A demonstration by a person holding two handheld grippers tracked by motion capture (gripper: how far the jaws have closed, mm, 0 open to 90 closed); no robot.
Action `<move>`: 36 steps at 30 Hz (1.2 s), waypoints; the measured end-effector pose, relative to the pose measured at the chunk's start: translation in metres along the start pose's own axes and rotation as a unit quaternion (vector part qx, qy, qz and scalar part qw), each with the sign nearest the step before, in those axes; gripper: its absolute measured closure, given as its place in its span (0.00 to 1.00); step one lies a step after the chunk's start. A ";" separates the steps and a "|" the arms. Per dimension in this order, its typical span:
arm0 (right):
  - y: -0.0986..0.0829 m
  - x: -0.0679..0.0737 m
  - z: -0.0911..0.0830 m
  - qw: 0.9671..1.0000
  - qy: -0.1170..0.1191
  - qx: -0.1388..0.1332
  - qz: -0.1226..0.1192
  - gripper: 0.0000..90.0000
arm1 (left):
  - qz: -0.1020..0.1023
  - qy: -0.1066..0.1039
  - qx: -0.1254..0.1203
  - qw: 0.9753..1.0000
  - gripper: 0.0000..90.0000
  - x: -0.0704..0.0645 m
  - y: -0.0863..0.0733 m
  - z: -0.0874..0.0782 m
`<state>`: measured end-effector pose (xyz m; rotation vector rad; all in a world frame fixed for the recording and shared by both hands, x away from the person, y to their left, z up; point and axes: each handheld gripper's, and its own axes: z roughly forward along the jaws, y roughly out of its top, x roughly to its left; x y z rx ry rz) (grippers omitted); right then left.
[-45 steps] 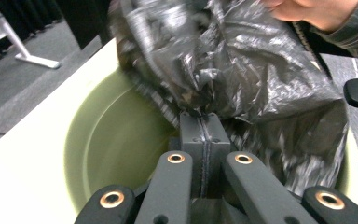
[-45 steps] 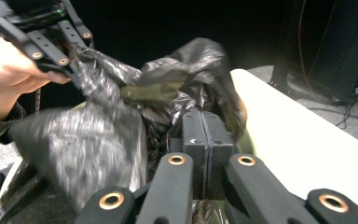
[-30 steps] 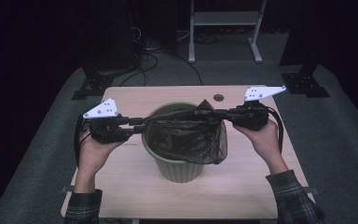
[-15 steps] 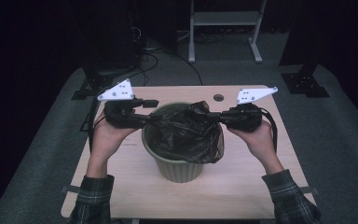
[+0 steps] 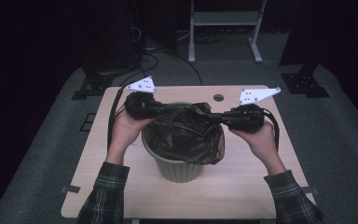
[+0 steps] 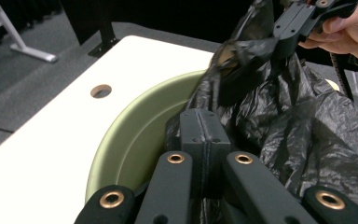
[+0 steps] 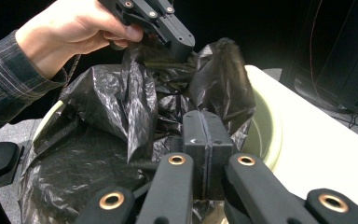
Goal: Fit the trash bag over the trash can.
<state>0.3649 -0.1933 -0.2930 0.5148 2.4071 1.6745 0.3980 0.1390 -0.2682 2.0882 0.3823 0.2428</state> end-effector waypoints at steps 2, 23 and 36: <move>0.000 0.000 -0.002 1.000 -0.004 0.000 0.000 1.00 | -0.004 0.013 -0.004 1.000 1.00 0.000 -0.004 -0.007; -0.029 0.020 -0.044 0.999 -0.035 0.025 -0.003 1.00 | -0.054 0.100 -0.052 0.992 1.00 -0.004 -0.069 -0.099; -0.067 0.050 -0.042 0.998 0.005 0.069 0.002 0.94 | -0.055 0.096 -0.043 0.993 1.00 -0.019 -0.086 -0.093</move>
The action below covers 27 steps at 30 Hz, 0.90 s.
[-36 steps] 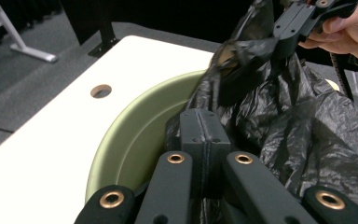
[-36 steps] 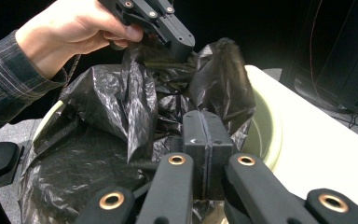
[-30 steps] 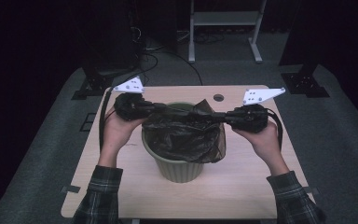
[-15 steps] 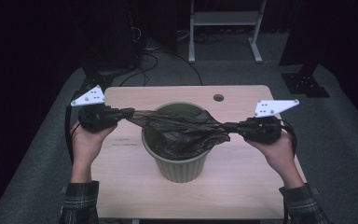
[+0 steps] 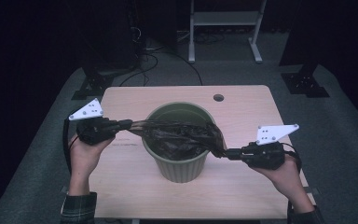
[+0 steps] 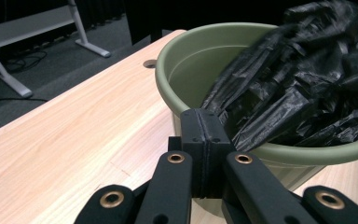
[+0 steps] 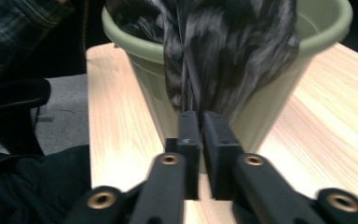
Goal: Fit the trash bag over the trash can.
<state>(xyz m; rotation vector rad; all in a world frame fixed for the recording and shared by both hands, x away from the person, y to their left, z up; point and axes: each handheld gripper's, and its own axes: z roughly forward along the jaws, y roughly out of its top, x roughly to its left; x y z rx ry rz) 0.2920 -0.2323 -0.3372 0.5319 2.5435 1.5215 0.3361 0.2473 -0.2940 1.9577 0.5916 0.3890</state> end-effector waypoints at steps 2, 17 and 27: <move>-0.002 -0.001 -0.001 1.000 0.000 0.001 0.004 0.92 | 0.001 -0.001 0.000 1.000 1.00 0.000 0.000 -0.001; 0.081 -0.022 -0.018 0.995 -0.044 -0.089 0.011 0.59 | 0.004 -0.010 -0.008 1.000 1.00 -0.001 0.005 -0.001; 0.085 -0.038 0.028 0.999 -0.017 -0.025 0.028 0.96 | 0.002 -0.014 -0.007 1.000 1.00 0.000 0.003 0.000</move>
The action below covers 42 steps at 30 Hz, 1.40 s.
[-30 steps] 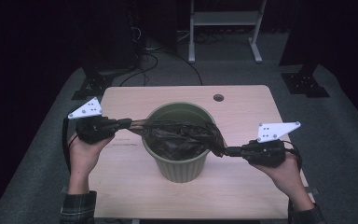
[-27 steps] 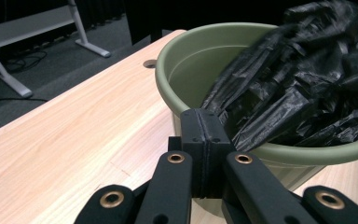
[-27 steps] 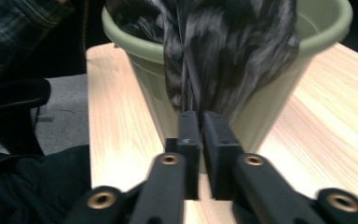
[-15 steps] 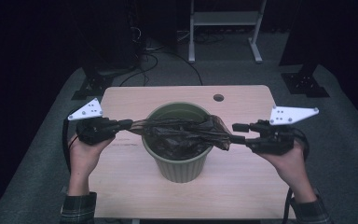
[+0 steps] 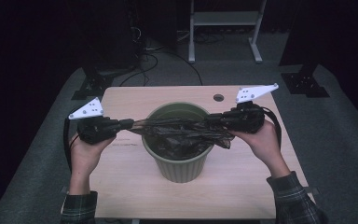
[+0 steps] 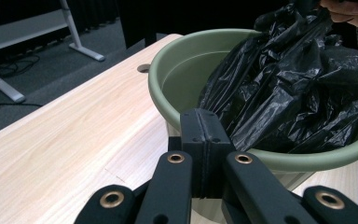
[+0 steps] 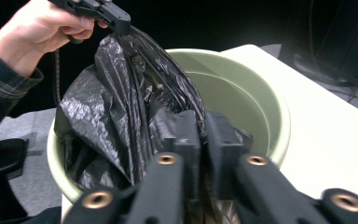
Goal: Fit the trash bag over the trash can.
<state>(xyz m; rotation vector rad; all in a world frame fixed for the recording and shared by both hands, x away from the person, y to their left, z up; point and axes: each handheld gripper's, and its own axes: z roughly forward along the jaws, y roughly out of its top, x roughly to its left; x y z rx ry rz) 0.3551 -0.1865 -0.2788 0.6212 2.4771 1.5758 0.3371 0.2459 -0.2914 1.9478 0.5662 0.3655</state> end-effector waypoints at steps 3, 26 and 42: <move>-0.005 0.005 -0.010 1.000 -0.010 -0.012 -0.004 1.00 | -0.001 0.002 0.000 1.000 1.00 0.000 -0.001 -0.002; -0.084 0.036 -0.066 0.999 -0.031 -0.010 -0.013 0.98 | 0.003 0.020 -0.014 1.000 0.67 -0.001 -0.003 -0.018; -0.080 0.035 -0.063 0.999 -0.031 -0.010 -0.024 0.98 | 0.065 -0.041 0.005 0.997 0.54 -0.021 0.055 0.047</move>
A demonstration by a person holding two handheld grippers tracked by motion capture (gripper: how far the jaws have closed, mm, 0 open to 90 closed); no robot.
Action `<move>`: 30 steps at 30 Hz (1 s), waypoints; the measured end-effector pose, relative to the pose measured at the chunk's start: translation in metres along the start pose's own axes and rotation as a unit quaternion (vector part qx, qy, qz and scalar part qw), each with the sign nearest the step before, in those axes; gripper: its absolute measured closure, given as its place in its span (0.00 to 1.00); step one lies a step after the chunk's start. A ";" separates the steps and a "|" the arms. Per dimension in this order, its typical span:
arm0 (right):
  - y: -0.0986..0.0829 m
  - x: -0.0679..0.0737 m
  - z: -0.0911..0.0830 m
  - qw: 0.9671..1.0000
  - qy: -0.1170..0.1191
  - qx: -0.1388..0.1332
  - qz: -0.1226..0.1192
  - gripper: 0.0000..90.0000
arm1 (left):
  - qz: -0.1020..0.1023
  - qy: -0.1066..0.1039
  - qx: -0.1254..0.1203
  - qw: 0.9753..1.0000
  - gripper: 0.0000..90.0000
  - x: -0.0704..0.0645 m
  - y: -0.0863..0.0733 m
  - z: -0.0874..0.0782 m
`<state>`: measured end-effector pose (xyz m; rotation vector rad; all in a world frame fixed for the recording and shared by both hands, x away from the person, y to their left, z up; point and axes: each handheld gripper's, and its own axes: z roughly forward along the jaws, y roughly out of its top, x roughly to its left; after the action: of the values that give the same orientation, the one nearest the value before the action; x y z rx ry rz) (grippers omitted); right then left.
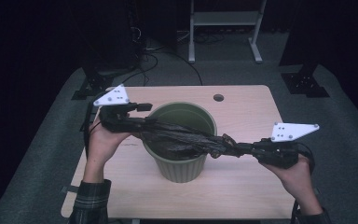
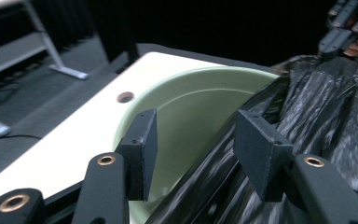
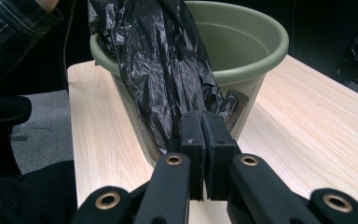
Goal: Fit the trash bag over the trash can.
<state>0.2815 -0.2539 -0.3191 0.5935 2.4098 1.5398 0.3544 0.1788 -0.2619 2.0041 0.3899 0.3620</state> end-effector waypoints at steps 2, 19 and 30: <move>0.001 -0.001 0.001 1.000 0.002 0.000 -0.001 0.98 | 0.002 -0.013 0.008 1.000 0.53 -0.002 0.001 0.013; 0.009 -0.003 0.000 1.000 -0.005 -0.015 -0.006 0.99 | 0.008 -0.023 0.047 0.999 1.00 0.000 -0.005 0.027; 0.004 -0.001 -0.004 1.000 -0.010 -0.002 -0.016 1.00 | -0.030 0.067 -0.004 0.997 1.00 0.030 -0.012 -0.022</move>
<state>0.2815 -0.2565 -0.3139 0.5645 2.3901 1.5180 0.3709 0.2146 -0.2608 1.9619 0.5312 0.4608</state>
